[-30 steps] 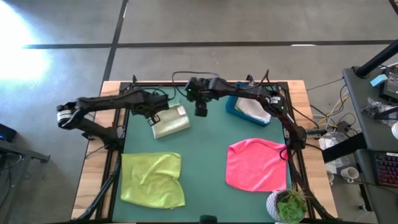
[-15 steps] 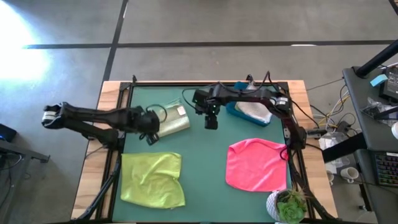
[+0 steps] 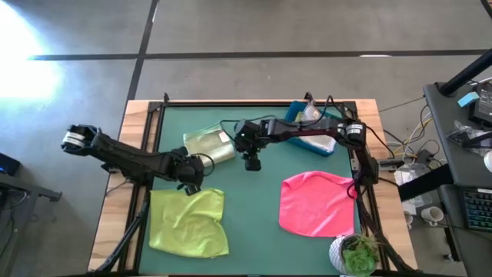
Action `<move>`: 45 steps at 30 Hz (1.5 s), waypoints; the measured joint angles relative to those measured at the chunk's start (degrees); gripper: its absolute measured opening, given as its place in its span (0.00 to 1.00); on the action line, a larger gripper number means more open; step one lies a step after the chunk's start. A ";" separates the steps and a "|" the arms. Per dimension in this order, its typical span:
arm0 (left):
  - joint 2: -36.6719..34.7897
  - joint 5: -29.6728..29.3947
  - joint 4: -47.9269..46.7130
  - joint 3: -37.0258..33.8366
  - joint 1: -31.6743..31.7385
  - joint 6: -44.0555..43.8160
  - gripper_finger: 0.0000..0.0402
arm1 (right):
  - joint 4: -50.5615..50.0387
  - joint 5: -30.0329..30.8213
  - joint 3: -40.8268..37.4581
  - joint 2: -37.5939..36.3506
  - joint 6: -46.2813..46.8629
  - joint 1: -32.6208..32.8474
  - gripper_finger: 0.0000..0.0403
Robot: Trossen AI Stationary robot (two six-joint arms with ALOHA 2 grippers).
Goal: Fold microfiber towels
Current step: Put the folded light green microfiber cloth into the blue bin
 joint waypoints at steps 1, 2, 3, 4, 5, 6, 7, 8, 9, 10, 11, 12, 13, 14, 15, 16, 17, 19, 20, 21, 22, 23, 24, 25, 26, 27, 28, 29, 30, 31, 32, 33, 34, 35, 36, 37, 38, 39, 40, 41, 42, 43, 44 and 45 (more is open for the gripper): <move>0.74 -0.27 0.17 -0.17 -0.02 0.18 0.38 | 1.53 0.01 0.00 0.22 -1.45 0.13 0.36; 1.46 -0.73 0.11 -0.23 -0.02 0.62 0.38 | 2.67 0.03 0.00 0.50 -3.04 0.31 0.36; 2.22 -1.11 0.07 -0.22 -0.02 1.33 0.38 | 3.78 0.03 0.00 0.81 -4.58 0.43 0.36; 3.07 -1.31 0.13 -0.02 -0.02 2.48 0.38 | 5.03 0.04 -0.02 0.99 -6.02 0.62 0.35; 3.78 -1.38 0.41 0.17 -0.02 3.42 0.38 | 6.08 0.04 0.00 1.33 -7.43 0.72 0.35; 4.54 -1.46 0.54 0.39 -0.02 4.43 0.38 | 7.04 -0.01 0.00 1.69 -8.89 0.79 0.35; 5.37 -1.60 1.02 0.54 -0.02 5.52 0.38 | 8.02 -0.01 0.00 2.07 -10.05 0.89 0.35; 6.09 -1.67 1.54 0.54 -0.01 5.73 0.38 | 8.78 0.00 -0.01 2.51 -11.05 0.90 0.35; 7.02 -2.02 1.50 0.48 0.04 5.74 0.38 | 9.65 0.01 -0.02 3.22 -12.20 0.92 0.35; 8.01 -2.61 1.46 0.43 0.12 5.60 0.38 | 10.47 0.03 -0.02 3.65 -12.99 1.03 0.35; 8.94 -3.11 1.55 0.43 0.15 5.57 0.38 | 10.79 0.09 -0.07 3.99 -13.51 1.01 0.35; 9.87 -3.47 1.57 0.43 0.18 5.56 0.38 | 11.06 0.10 -0.11 4.41 -13.91 1.01 0.35; 10.75 -4.12 1.62 0.43 0.23 5.19 0.38 | 11.87 0.10 -0.11 4.65 -14.12 1.01 0.35; 11.67 -5.05 1.62 0.43 0.22 4.31 0.38 | 12.63 0.12 -0.11 4.87 -14.43 1.01 0.35; 12.66 -5.82 1.55 0.46 0.22 3.30 0.38 | 13.05 0.14 -0.09 5.22 -14.88 1.01 0.34; 13.54 -6.36 1.62 0.50 0.26 2.53 0.38 | 13.85 0.20 -0.09 5.70 -15.22 1.01 0.34; 14.28 -6.49 1.76 0.50 0.35 2.21 0.38 | 14.99 0.47 -0.09 6.08 -15.51 0.99 0.35; 16.04 -7.03 1.68 0.66 0.61 1.12 0.38 | 16.15 0.65 -0.09 7.06 -15.59 0.99 0.35; 16.67 -7.32 1.61 0.74 0.73 0.85 0.38 | 16.73 0.67 -0.11 7.39 -15.72 0.99 0.35; 17.36 -7.33 1.62 0.71 0.86 0.64 0.38 | 17.31 0.65 -0.09 7.83 -16.27 0.99 0.35; 18.12 -7.19 1.71 0.71 1.08 0.59 0.38 | 17.42 0.68 -0.09 7.95 -16.64 0.99 0.35; 18.75 -7.19 1.92 0.71 1.23 0.59 0.38 | 17.40 0.67 -0.09 8.32 -17.04 0.99 0.34; 19.16 -7.19 2.08 0.71 1.29 0.59 0.38 | 17.72 0.77 -0.03 8.85 -17.48 0.99 0.34; 19.32 -7.14 2.24 0.74 1.46 0.70 0.38 | 17.97 1.29 0.00 9.25 -17.56 0.99 0.34; 19.43 -7.12 2.60 0.70 1.55 0.95 0.38 | 17.98 2.55 0.00 9.77 -17.25 0.99 0.33; 19.44 -7.10 2.97 0.65 1.64 1.02 0.37 | 18.14 3.51 -0.02 10.14 -16.72 0.99 0.33; 19.47 -7.12 3.32 0.65 1.77 1.03 0.36 | 18.19 4.75 0.00 10.25 -16.61 1.01 0.32; 19.48 -7.06 3.68 0.65 1.97 1.05 0.34 | 18.47 5.79 0.02 10.33 -16.61 1.05 0.31; 19.48 -6.90 4.07 0.58 2.15 1.06 0.32 | 18.47 5.75 0.04 10.57 -16.55 1.01 0.29; 19.48 -6.70 4.53 0.51 2.33 1.12 0.29 | 18.49 5.74 0.04 10.64 -16.55 0.99 0.27; 19.49 -6.64 5.19 0.40 2.53 1.47 0.26 | 18.47 6.02 0.04 10.64 -16.55 1.01 0.25; 19.50 -6.48 5.88 0.29 2.82 2.35 0.22 | 18.44 6.17 0.04 10.65 -16.55 1.04 0.23; 19.51 -6.43 6.93 0.13 3.02 3.45 0.18 | 18.42 6.19 0.04 10.66 -16.55 1.06 0.20; 19.52 -6.41 7.75 0.06 3.24 4.38 0.14 | 18.41 6.18 0.04 10.66 -16.53 1.06 0.18; 19.54 -6.52 8.66 0.04 3.50 5.51 0.10 | 18.33 6.18 0.04 10.66 -16.53 1.06 0.15; 19.59 -6.92 9.39 0.04 3.79 5.94 0.06 | 18.33 6.26 0.04 10.66 -16.31 1.08 0.12; 19.57 -7.77 10.05 0.12 4.15 6.50 0.03 | 18.32 6.49 0.04 10.66 -15.64 1.08 0.08; 19.57 -8.27 10.37 0.23 4.45 7.09 0.02 | 18.26 6.88 0.04 10.66 -14.92 1.08 0.05; 19.57 -8.39 10.52 0.24 4.66 7.24 0.02 | 18.07 7.34 0.04 10.58 -14.15 1.08 0.04; 19.43 -8.33 10.71 0.26 4.88 7.30 0.02 | 17.65 7.92 0.04 10.42 -13.24 1.08 0.03; 19.23 -7.89 10.64 0.42 5.12 7.34 0.03 | 16.87 8.33 0.04 10.03 -12.26 1.04 0.03; 19.10 -7.73 10.54 0.69 5.23 7.53 0.02 | 15.64 8.66 0.01 9.46 -11.43 0.98 0.03; 18.77 -7.93 10.49 0.94 5.25 8.15 0.02 | 14.06 8.78 -0.09 8.78 -10.21 0.97 0.03; 18.36 -7.80 10.57 1.20 5.27 9.12 0.01 | 12.94 8.71 -0.11 8.02 -8.96 0.97 0.03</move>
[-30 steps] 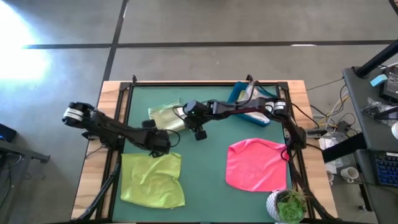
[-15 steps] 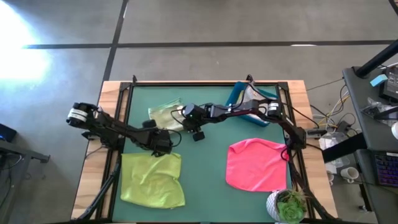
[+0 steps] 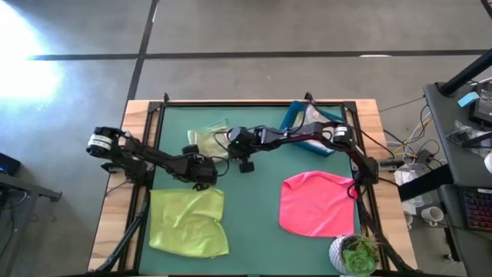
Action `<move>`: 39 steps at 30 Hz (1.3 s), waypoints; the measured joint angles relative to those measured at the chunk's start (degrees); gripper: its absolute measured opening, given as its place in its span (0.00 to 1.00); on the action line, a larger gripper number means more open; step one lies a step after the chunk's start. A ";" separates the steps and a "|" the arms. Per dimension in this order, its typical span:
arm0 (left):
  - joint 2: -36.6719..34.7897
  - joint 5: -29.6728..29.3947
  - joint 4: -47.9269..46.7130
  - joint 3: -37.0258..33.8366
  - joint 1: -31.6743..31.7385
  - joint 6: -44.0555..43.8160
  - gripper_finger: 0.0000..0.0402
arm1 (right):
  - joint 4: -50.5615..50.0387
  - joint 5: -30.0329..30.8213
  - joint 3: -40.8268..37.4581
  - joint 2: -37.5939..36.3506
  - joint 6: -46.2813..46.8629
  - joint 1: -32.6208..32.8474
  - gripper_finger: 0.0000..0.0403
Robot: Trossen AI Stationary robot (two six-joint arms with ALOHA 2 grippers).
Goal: Fold microfiber towels
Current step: Put the folded light green microfiber cloth into the blue bin
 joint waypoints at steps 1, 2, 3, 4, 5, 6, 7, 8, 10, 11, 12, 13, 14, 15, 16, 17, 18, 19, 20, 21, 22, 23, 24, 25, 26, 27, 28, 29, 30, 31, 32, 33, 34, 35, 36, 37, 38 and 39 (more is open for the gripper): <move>-0.43 0.79 0.08 0.42 0.10 1.04 0.01 | -1.41 0.05 0.00 -1.06 1.09 0.00 0.03; -1.03 1.53 0.25 1.10 0.13 1.44 0.01 | -3.33 0.01 0.00 -2.18 2.11 0.02 0.03; -1.91 1.76 0.41 1.78 0.22 2.07 0.01 | -5.29 0.06 0.00 -3.47 3.22 0.01 0.03; -2.76 1.96 0.29 2.56 0.29 2.93 0.01 | -6.98 0.01 0.00 -4.72 4.30 0.04 0.03; -3.43 2.12 0.04 3.60 0.37 4.06 0.01 | -8.64 -0.01 0.02 -6.06 4.99 0.06 0.03; -4.07 2.17 0.07 4.77 0.56 5.42 0.01 | -10.53 -0.03 0.02 -7.49 6.11 0.07 0.03; -4.65 2.15 0.08 5.98 0.71 6.80 0.01 | -12.22 -0.10 0.02 -8.69 7.21 0.17 0.03; -5.21 2.12 0.02 7.46 1.02 8.38 0.01 | -13.38 -0.09 0.02 -10.03 8.27 0.27 0.03; -6.17 1.89 0.27 10.78 1.80 11.91 0.01 | -16.23 -0.11 0.02 -12.81 10.65 0.36 0.03; -6.46 1.83 0.29 12.40 2.29 13.65 0.00 | -17.32 -0.13 0.02 -14.18 11.79 0.46 0.03; -6.82 1.83 0.33 13.92 2.86 15.44 0.00 | -18.23 -0.11 0.02 -15.61 13.39 0.48 0.03; -6.92 1.83 0.05 15.69 3.46 17.36 0.00 | -19.51 0.44 0.02 -16.90 14.75 0.50 0.03; -6.97 1.70 0.03 17.40 4.16 19.21 0.00 | -20.85 1.40 0.02 -18.10 15.92 0.59 0.03; -6.97 1.66 0.26 19.08 4.82 21.17 0.00 | -21.99 2.45 0.02 -19.28 17.06 0.68 0.03; -6.98 1.67 0.23 20.69 5.47 23.22 0.00 | -23.14 3.30 0.02 -20.40 18.31 0.75 0.03; -6.99 1.66 0.11 22.12 6.15 25.33 0.00 | -24.40 4.08 0.02 -21.51 19.64 0.88 0.03; -6.86 1.67 0.17 23.48 6.82 27.54 0.00 | -25.64 4.88 0.02 -22.58 21.03 0.95 0.03; -6.60 1.67 0.32 24.80 7.41 29.66 0.00 | -26.76 5.70 0.02 -23.71 22.66 1.08 0.03; -6.39 1.72 0.42 25.88 8.04 31.86 0.00 | -28.00 6.41 0.02 -24.78 24.33 1.20 0.03; -6.20 1.93 0.46 26.75 8.60 33.93 0.00 | -29.37 7.24 0.02 -25.78 26.03 1.44 0.03; -5.99 2.32 0.59 27.54 9.07 35.89 0.00 | -30.62 8.23 0.02 -26.67 27.77 1.74 0.03; -5.68 2.86 1.30 28.30 9.54 37.99 0.00 | -31.94 9.29 0.02 -27.60 29.57 2.06 0.03; -5.40 3.41 2.24 29.03 9.97 39.74 0.00 | -33.43 10.48 0.02 -28.39 31.13 2.46 0.03; -5.25 3.83 3.28 29.56 10.36 41.26 0.00 | -34.87 11.66 0.02 -29.19 32.68 2.86 0.03; -4.97 4.25 4.31 30.00 10.74 42.69 0.00 | -36.11 12.68 0.02 -29.97 34.02 3.20 0.03; -4.60 4.67 6.04 30.38 11.07 43.94 0.00 | -37.34 13.57 0.02 -30.71 35.41 3.53 0.03; -4.40 5.33 8.18 30.78 11.40 45.06 0.00 | -38.69 14.31 0.02 -31.44 36.93 3.83 0.03; -4.25 6.13 9.76 31.00 11.68 46.09 0.00 | -39.93 14.69 0.02 -32.01 38.44 4.08 0.03; -3.94 6.59 11.08 31.16 11.93 46.87 0.00 | -41.02 15.13 0.02 -32.61 39.94 4.32 0.03; -3.44 7.18 13.03 31.62 12.22 47.58 0.00 | -42.17 15.77 0.02 -33.24 41.28 4.55 0.03; -3.07 7.84 14.69 32.10 12.48 48.15 0.00 | -43.37 16.62 0.02 -33.74 42.50 4.77 0.03; -2.62 8.08 15.17 32.47 12.71 48.85 0.00 | -44.49 17.53 0.02 -34.16 43.65 5.03 0.03; -1.95 8.26 15.48 32.88 12.95 49.65 0.00 | -45.46 18.12 0.02 -34.77 44.73 5.07 0.03; -1.21 8.29 16.26 33.41 13.12 50.61 0.00 | -46.46 18.62 0.02 -35.37 45.92 5.09 0.03; -0.35 8.42 16.97 33.88 13.33 51.42 0.00 | -47.54 18.88 0.02 -35.89 47.16 5.11 0.03; 0.25 8.46 16.89 34.19 13.41 52.25 0.00 | -48.24 18.98 0.02 -36.38 48.54 5.15 0.03; 0.92 8.62 16.62 34.43 13.53 53.26 0.00 | -48.52 19.04 0.02 -37.00 49.71 5.18 0.03; 1.74 8.61 17.14 34.73 13.60 53.95 0.00 | -48.97 19.11 0.02 -37.66 50.30 5.22 0.03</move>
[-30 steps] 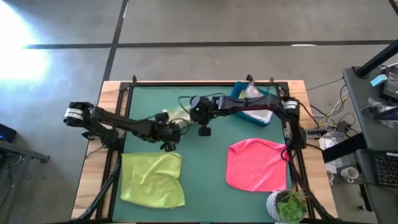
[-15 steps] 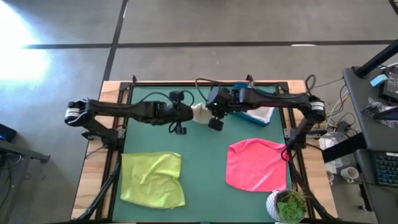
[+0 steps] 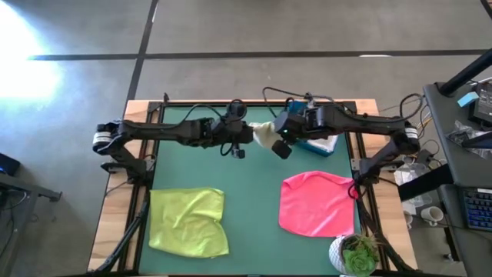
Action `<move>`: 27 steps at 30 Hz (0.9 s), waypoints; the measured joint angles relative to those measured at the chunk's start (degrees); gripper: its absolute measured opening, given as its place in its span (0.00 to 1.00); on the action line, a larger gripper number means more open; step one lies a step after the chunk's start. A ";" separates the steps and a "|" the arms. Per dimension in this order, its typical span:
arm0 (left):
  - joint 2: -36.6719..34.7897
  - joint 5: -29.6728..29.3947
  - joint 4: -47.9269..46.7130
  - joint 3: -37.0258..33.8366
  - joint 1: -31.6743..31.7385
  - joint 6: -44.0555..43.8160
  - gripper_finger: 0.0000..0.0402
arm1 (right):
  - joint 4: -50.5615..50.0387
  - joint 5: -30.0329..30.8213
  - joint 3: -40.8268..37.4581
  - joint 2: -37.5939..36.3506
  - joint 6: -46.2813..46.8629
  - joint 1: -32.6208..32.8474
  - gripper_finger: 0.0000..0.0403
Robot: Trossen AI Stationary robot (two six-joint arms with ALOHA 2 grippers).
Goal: Fold microfiber towels
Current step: Put the folded light green microfiber cloth into the blue bin
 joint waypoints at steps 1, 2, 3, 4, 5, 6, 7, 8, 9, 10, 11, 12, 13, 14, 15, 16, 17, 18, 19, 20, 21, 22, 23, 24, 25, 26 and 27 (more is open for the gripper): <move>0.48 0.02 1.10 0.12 0.02 0.64 0.00 | -0.58 0.03 0.00 -0.52 0.66 0.19 0.03; 0.79 0.16 1.39 0.12 0.11 1.20 0.00 | -0.80 0.04 0.00 -1.07 1.40 0.45 0.03; 1.37 0.15 2.10 0.08 0.13 1.56 0.00 | -1.02 0.07 0.02 -1.74 2.26 0.57 0.03; 1.95 0.15 3.97 0.11 0.13 1.76 0.00 | -1.77 0.32 0.04 -2.31 2.71 0.63 0.03; 2.27 0.16 4.92 0.17 0.20 2.30 0.00 | -2.70 0.72 0.04 -2.81 3.39 0.71 0.03; 2.47 0.17 4.66 0.17 0.24 2.83 0.00 | -3.27 1.11 0.04 -3.32 4.05 0.80 0.03; 2.80 0.17 4.96 0.19 0.24 3.14 0.00 | -3.76 1.40 0.04 -3.88 5.05 0.84 0.03; 3.21 0.18 5.26 0.65 0.24 3.18 0.00 | -4.51 1.52 0.04 -4.50 5.78 0.81 0.03; 3.35 0.22 5.65 0.93 0.24 3.18 0.00 | -5.15 1.63 0.04 -4.89 6.47 0.82 0.03; 3.37 0.22 5.36 1.12 0.24 3.15 0.00 | -5.08 1.90 0.04 -5.34 6.86 0.94 0.03; 3.38 0.21 5.10 1.46 0.28 3.15 0.00 | -4.79 2.11 0.04 -5.86 7.40 1.08 0.03; 3.51 0.23 5.41 1.99 0.35 3.16 0.00 | -4.83 2.59 0.04 -6.19 8.00 1.13 0.03; 3.62 0.34 5.75 2.48 0.37 3.15 0.00 | -4.96 2.88 0.04 -6.36 8.42 1.34 0.03; 3.63 0.59 5.76 2.78 0.54 3.15 0.00 | -5.03 2.97 0.04 -6.55 8.98 1.48 0.03; 3.64 0.78 5.94 3.03 0.72 3.18 0.00 | -5.21 3.09 0.04 -6.76 9.50 1.47 0.03; 3.68 1.16 7.16 3.08 0.90 3.30 0.00 | -5.42 3.37 0.04 -6.82 9.87 1.57 0.03; 3.72 1.35 8.59 3.10 1.09 3.89 0.00 | -5.47 3.49 0.05 -6.82 10.55 1.81 0.03; 3.72 1.56 9.96 3.08 1.24 4.34 0.00 | -5.44 3.68 0.04 -6.82 11.34 2.06 0.03; 3.72 1.61 11.34 3.09 1.39 4.50 0.00 | -5.51 3.78 0.05 -6.81 11.76 2.28 0.03; 3.72 1.69 12.62 3.10 1.60 4.53 0.00 | -5.62 3.89 0.04 -6.71 12.11 2.59 0.03; 3.72 1.81 13.34 3.10 1.74 4.56 0.00 | -5.74 4.16 0.07 -6.40 12.30 3.03 0.03; 3.72 2.08 13.61 3.20 1.95 4.58 0.00 | -6.02 4.56 0.07 -6.18 12.45 3.36 0.03; 3.72 2.32 13.79 3.36 2.07 4.60 0.00 | -6.48 5.14 0.07 -6.05 12.46 3.56 0.03; 3.72 2.65 14.05 3.47 2.19 4.60 0.00 | -6.99 6.04 0.07 -5.84 12.46 3.65 0.03; 3.79 3.44 14.55 3.56 2.29 4.62 0.00 | -7.51 7.04 0.07 -5.69 12.45 3.66 0.03; 4.19 4.10 15.49 3.76 2.34 4.62 0.00 | -8.25 8.01 0.07 -5.68 12.43 3.60 0.03; 4.47 4.42 16.79 3.84 2.40 4.64 0.00 | -9.05 9.21 0.07 -5.68 12.43 3.57 0.03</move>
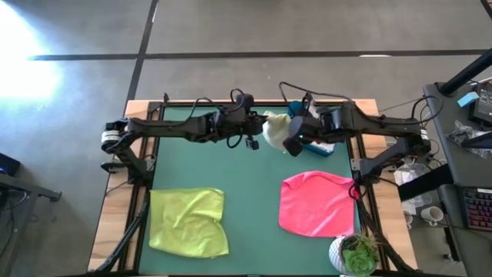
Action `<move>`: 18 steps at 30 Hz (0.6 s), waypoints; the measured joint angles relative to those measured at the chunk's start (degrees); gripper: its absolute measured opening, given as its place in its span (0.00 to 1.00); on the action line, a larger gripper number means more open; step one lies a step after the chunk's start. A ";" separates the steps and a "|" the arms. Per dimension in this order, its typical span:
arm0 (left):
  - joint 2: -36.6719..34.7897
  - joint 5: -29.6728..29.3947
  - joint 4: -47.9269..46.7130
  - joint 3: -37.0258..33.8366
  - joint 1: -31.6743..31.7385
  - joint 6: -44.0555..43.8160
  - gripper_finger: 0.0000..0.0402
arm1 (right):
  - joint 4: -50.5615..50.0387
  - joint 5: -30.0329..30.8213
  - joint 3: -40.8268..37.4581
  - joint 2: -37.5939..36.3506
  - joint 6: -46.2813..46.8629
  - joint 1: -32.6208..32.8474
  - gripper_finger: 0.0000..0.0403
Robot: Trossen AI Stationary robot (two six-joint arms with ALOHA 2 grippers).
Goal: Fold microfiber towels
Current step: Put the folded light green microfiber cloth into the blue bin
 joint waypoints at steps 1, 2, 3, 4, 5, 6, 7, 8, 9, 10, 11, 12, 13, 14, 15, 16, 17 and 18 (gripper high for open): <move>0.26 0.20 0.71 0.00 0.15 0.65 0.00 | -0.65 1.29 0.00 0.00 -0.02 -0.04 0.03; 0.66 0.43 1.85 0.00 0.25 1.80 0.00 | -1.16 2.67 0.00 -0.02 -0.02 -0.04 0.03; 1.21 0.71 3.33 0.14 0.28 2.81 0.00 | -1.81 4.07 0.00 -0.03 -0.05 -0.03 0.03; 1.83 0.91 5.10 0.39 0.38 3.79 0.00 | -2.63 5.28 0.00 -0.10 -0.09 -0.02 0.03; 2.30 0.98 6.22 0.70 0.39 4.55 0.00 | -3.45 6.53 0.00 -0.19 -0.16 -0.02 0.03; 2.82 1.04 6.79 0.96 0.49 5.31 0.00 | -4.30 7.67 0.00 -0.37 -0.18 -0.02 0.03; 3.73 1.16 7.58 1.66 0.49 5.78 0.00 | -5.27 8.75 0.00 -0.47 -0.19 -0.02 0.03; 4.71 1.26 8.62 2.59 0.59 6.03 0.00 | -6.20 9.98 0.00 -0.66 -0.20 -0.02 0.03; 5.69 1.40 8.46 3.58 0.75 6.54 0.00 | -6.98 11.03 0.00 -0.79 -0.29 -0.05 0.03; 6.92 1.43 8.08 4.85 0.87 7.17 0.00 | -7.60 12.16 0.00 -0.84 -0.33 -0.13 0.03; 8.34 1.49 8.18 6.39 1.07 7.49 0.00 | -8.21 13.53 0.00 -0.93 -0.30 -0.15 0.03; 9.81 1.60 8.16 7.97 1.21 7.56 0.00 | -8.57 14.74 0.00 -0.98 -0.31 -0.15 0.03; 11.07 1.62 8.04 9.40 1.46 7.57 0.00 | -8.77 16.00 0.00 -1.04 -0.34 -0.15 0.03; 12.30 1.62 7.86 10.77 1.70 7.56 0.00 | -9.01 17.10 0.00 -1.10 -0.42 -0.15 0.03; 13.72 1.63 7.86 12.33 1.87 7.54 0.00 | -9.32 17.89 0.00 -1.19 -0.74 -0.15 0.03; 14.89 1.62 8.06 13.74 2.12 7.54 0.00 | -9.59 18.45 0.00 -1.23 -1.21 -0.21 0.03; 15.71 1.61 7.82 14.71 2.33 7.52 0.00 | -9.83 19.03 0.00 -1.25 -1.68 -0.47 0.03; 16.79 1.61 7.54 15.86 2.52 7.53 0.00 | -10.28 19.25 0.00 -1.27 -2.29 -0.81 0.03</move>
